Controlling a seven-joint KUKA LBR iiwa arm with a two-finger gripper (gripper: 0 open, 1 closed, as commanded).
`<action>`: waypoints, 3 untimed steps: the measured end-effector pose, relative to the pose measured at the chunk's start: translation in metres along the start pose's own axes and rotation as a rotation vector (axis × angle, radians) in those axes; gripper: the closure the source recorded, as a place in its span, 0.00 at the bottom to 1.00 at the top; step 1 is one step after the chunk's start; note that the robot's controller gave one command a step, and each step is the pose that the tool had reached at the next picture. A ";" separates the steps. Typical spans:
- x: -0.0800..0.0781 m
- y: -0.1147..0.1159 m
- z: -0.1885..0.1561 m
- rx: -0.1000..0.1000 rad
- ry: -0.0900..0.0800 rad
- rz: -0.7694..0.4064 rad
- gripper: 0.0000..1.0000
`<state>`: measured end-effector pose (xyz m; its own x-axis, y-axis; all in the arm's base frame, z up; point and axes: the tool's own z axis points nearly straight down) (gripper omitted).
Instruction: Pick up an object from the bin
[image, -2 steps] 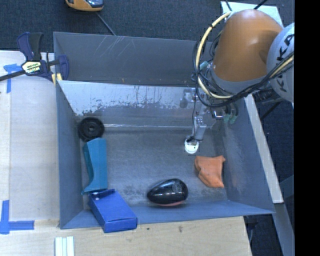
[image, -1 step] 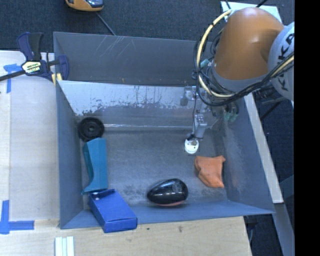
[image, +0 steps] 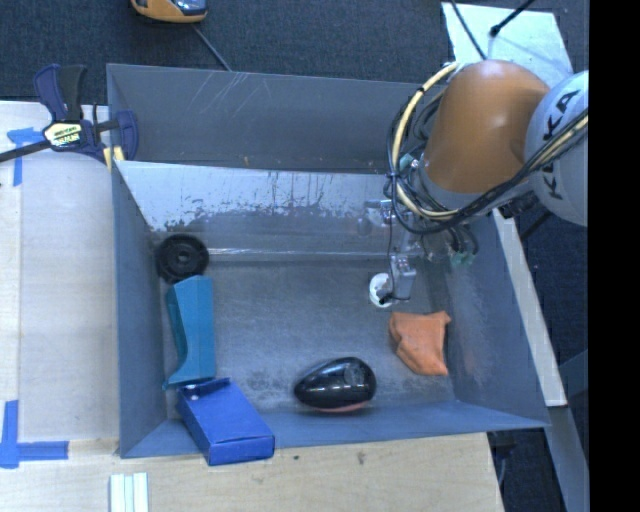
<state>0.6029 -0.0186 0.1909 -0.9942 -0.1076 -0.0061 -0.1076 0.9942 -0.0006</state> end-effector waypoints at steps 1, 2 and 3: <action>0.009 -0.068 0.029 -0.001 0.005 -0.021 0.00; -0.008 -0.064 0.041 0.000 0.000 0.271 0.00; 0.069 -0.091 0.105 0.001 0.001 0.259 0.00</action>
Offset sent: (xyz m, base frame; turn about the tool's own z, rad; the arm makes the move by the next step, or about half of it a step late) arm 0.0192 -0.0589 -0.0455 0.2914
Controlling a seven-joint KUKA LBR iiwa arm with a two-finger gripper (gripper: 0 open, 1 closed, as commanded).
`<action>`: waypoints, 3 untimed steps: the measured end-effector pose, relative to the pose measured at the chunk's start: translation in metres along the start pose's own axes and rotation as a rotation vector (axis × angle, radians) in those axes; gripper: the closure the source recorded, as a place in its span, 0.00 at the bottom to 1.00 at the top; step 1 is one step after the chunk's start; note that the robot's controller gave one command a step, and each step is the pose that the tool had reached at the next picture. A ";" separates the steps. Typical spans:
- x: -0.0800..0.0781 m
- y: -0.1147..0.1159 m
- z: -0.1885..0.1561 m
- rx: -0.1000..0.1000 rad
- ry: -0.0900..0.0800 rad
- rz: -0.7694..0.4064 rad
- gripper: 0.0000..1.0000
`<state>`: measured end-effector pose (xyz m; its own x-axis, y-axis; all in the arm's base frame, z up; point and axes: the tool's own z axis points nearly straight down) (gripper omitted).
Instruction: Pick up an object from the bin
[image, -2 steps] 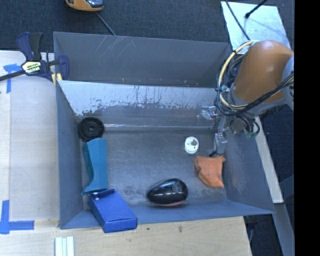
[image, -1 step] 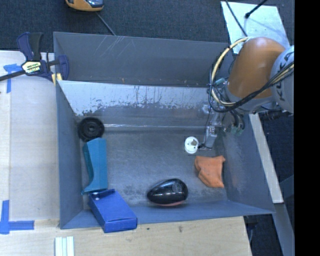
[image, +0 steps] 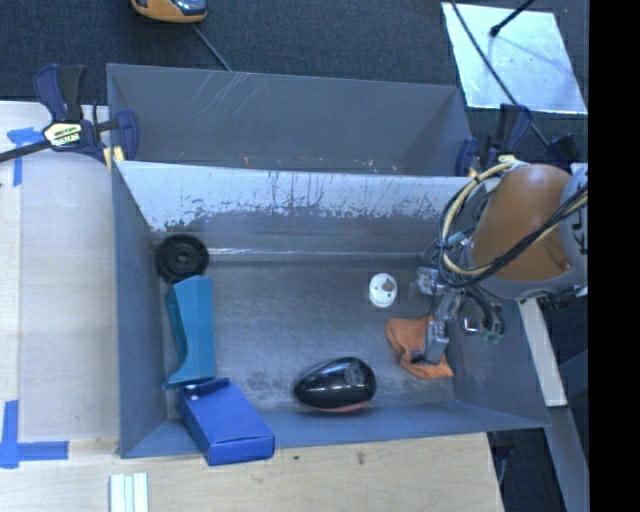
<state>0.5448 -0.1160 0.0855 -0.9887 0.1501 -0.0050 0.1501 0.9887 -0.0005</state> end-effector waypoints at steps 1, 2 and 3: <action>-0.080 0.045 0.014 -0.002 -0.003 0.050 1.00; -0.079 0.044 0.014 -0.002 -0.003 0.049 1.00; -0.081 0.044 -0.008 -0.001 -0.002 0.048 1.00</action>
Offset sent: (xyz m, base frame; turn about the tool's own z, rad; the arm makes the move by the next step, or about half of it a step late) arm 0.0000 0.0000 0.0000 0.0000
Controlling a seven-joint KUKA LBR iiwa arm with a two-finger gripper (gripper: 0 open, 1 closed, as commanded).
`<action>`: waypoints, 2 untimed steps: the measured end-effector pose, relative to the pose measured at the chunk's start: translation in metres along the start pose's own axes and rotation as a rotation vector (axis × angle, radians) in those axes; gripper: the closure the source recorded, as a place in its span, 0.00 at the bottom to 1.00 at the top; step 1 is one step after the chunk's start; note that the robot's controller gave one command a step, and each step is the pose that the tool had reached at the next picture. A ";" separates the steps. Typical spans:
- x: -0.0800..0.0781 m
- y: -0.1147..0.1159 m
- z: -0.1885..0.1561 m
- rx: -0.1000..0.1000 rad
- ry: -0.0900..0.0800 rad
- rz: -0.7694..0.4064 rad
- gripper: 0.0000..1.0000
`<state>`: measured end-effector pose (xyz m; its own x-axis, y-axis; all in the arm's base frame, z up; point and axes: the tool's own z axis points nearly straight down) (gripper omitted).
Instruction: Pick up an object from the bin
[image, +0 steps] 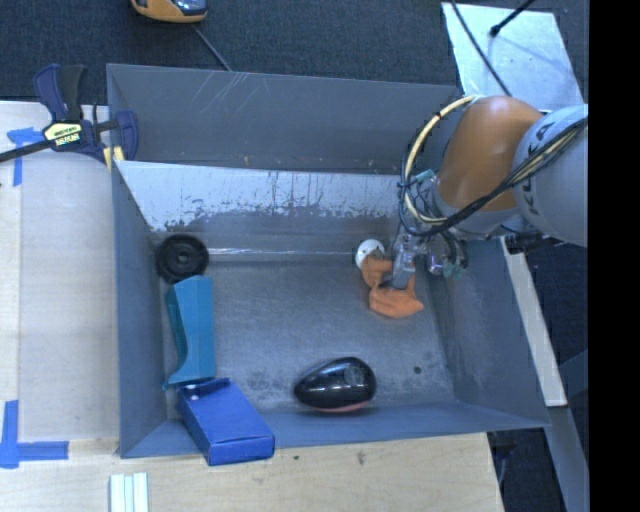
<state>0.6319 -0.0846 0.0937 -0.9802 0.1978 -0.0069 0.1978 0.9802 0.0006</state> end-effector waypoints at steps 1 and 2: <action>0.001 0.000 0.011 0.000 0.006 0.000 1.00; -0.001 0.000 -0.084 0.000 0.004 -0.001 1.00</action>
Offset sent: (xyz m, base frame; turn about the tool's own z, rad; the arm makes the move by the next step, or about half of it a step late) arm 0.0000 0.0001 0.0853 0.0000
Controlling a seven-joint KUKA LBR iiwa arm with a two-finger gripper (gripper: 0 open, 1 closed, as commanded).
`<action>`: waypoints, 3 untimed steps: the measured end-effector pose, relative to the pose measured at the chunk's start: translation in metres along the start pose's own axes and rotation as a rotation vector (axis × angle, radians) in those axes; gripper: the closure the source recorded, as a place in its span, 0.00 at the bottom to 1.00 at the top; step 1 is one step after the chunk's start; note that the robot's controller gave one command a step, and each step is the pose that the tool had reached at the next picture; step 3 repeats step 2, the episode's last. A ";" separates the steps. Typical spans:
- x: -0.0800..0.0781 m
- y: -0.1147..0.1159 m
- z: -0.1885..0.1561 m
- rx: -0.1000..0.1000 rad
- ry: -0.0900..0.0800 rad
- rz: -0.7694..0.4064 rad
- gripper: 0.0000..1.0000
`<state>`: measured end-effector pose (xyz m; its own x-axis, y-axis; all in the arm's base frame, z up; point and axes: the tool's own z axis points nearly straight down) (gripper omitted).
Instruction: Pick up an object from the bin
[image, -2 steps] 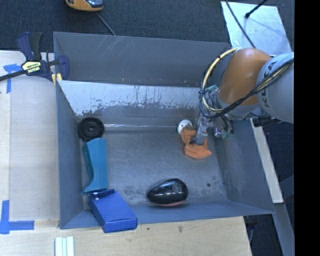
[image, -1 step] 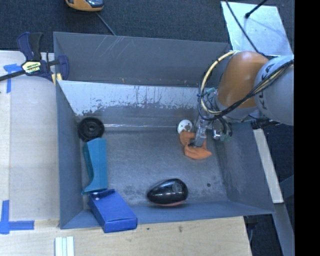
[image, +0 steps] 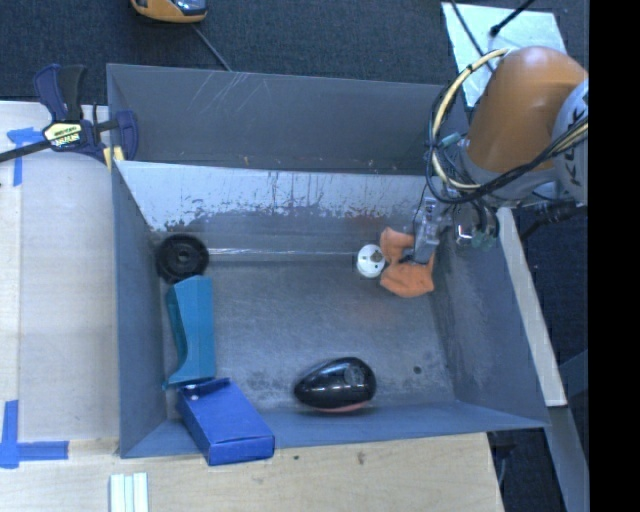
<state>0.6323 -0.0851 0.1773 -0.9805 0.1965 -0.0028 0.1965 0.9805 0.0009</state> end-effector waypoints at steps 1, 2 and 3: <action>0.003 0.000 0.066 0.001 0.006 0.000 1.00; -0.003 0.000 -0.015 0.000 -0.009 -0.001 1.00; -0.003 0.000 -0.015 0.000 -0.009 -0.001 1.00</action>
Offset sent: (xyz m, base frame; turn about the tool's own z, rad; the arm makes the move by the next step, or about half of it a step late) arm 0.0000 0.0002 0.0092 0.0000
